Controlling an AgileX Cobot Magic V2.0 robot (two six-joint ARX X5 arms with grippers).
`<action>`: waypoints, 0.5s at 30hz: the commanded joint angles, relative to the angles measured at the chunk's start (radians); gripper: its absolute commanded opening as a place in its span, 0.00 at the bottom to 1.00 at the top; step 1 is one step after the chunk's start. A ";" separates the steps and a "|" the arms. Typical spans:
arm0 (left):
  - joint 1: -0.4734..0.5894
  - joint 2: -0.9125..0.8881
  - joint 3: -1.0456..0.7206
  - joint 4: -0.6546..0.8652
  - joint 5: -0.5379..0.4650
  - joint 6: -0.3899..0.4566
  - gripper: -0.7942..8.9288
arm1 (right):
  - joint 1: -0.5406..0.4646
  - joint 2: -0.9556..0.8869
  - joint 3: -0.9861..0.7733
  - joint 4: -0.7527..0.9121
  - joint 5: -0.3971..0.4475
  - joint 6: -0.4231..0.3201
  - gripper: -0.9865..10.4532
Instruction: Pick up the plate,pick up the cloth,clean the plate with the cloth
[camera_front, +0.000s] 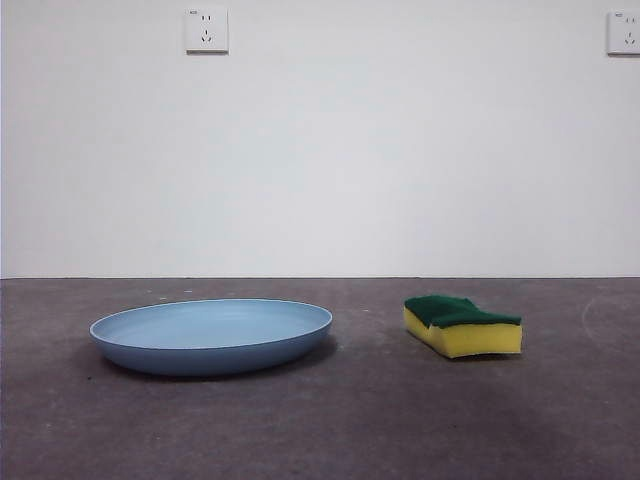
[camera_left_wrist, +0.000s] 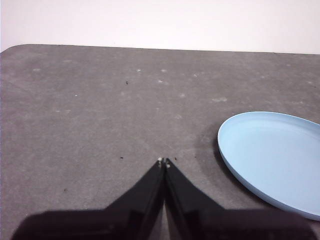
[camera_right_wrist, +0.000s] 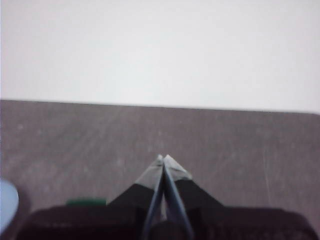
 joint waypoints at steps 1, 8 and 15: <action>0.003 -0.001 -0.014 0.002 -0.001 -0.004 0.08 | -0.024 -0.052 -0.108 0.008 -0.051 -0.007 0.09; 0.003 -0.001 -0.014 0.002 -0.001 -0.004 0.08 | -0.029 -0.206 -0.290 0.010 -0.077 0.027 0.09; 0.003 -0.001 -0.014 0.002 -0.001 -0.004 0.08 | -0.028 -0.345 -0.376 0.008 -0.077 0.081 0.09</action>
